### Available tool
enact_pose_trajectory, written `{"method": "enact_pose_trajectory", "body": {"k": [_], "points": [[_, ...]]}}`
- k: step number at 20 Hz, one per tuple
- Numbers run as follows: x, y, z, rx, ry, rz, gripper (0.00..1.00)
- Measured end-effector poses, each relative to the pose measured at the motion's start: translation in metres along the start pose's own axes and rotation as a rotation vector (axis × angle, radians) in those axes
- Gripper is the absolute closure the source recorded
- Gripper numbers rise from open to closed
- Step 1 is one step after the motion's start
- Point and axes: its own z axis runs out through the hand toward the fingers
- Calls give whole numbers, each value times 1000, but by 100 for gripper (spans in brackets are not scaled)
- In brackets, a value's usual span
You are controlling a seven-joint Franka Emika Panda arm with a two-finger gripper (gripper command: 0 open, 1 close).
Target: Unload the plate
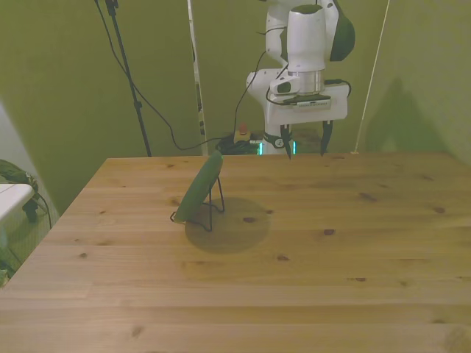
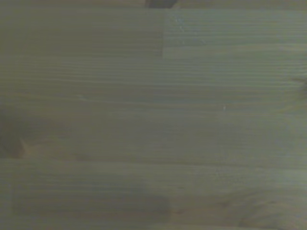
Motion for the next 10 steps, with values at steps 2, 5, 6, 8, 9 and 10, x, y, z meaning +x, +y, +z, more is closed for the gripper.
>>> {"method": "enact_pose_trajectory", "body": {"k": [2, 5, 6, 8, 9, 10], "points": [[1, 1, 0, 1, -1, 4, 0], [7, -3, -9, 25, 22, 24, 0], [11, -5, -15, 41, 37, 40, 0], [23, -7, -31, 74, 65, 76, 0], [31, -7, -40, 87, 74, 95, 0], [40, -6, -49, 98, 81, 112, 0]]}}
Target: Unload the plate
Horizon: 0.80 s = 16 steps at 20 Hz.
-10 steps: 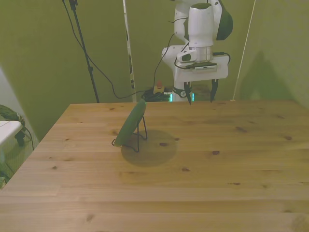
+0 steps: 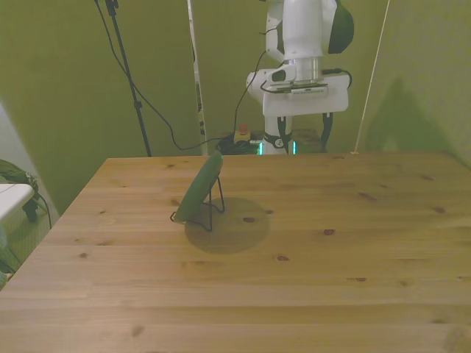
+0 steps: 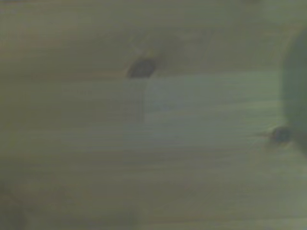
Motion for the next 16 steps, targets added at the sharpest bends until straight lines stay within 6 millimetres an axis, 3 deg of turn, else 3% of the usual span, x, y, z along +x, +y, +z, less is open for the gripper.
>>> {"method": "enact_pose_trajectory", "body": {"k": [9, 13, 16], "points": [[89, 16, -71, -33, 60, 132, 0], [127, 30, -84, -65, 100, 185, 0], [134, 29, -89, -87, 74, 187, 0]]}}
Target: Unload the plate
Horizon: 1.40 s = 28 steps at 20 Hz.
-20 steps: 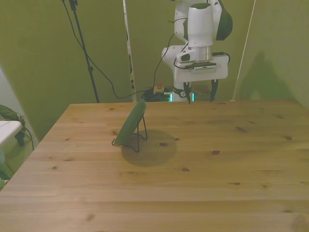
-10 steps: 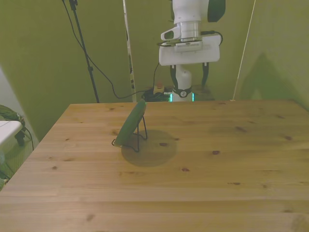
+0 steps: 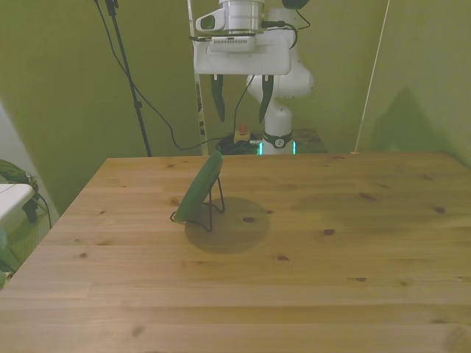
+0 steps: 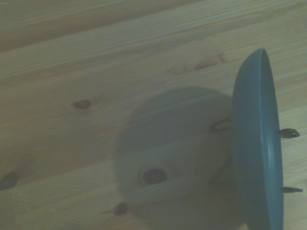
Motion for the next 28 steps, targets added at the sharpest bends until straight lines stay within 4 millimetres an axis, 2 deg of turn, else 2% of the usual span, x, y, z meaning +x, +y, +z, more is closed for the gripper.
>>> {"method": "enact_pose_trajectory", "body": {"k": [4, 10, 18, 22, 28], "points": [[5, 0, -4, 30, -20, 26, 0], [50, 13, -13, 49, -46, 93, 0], [97, 29, -12, 110, -151, 50, 0], [115, 39, -4, 120, -204, 6, 0], [140, 49, 21, 133, -266, -66, 0]]}}
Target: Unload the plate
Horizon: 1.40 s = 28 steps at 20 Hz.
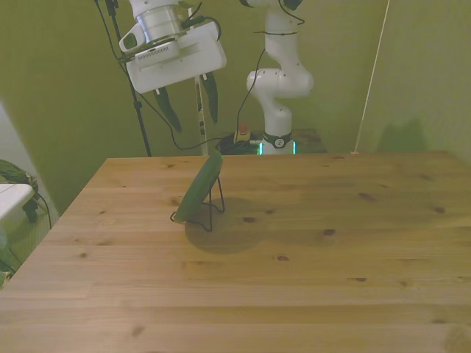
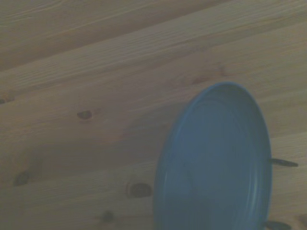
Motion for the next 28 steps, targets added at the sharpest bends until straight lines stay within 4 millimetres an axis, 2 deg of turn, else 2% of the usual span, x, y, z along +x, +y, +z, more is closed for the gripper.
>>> {"method": "enact_pose_trajectory", "body": {"k": [5, 10, 13, 22, 23, 28], "points": [[10, 8, 19, 2, -45, -35, 0], [13, 20, 23, 14, -64, -16, 0], [13, 23, 39, 26, -82, -2, 0], [-8, -7, 89, 26, -100, -44, 0], [-11, -10, 94, 25, -102, -48, 100], [-19, -21, 104, 26, -111, -65, 100]]}}
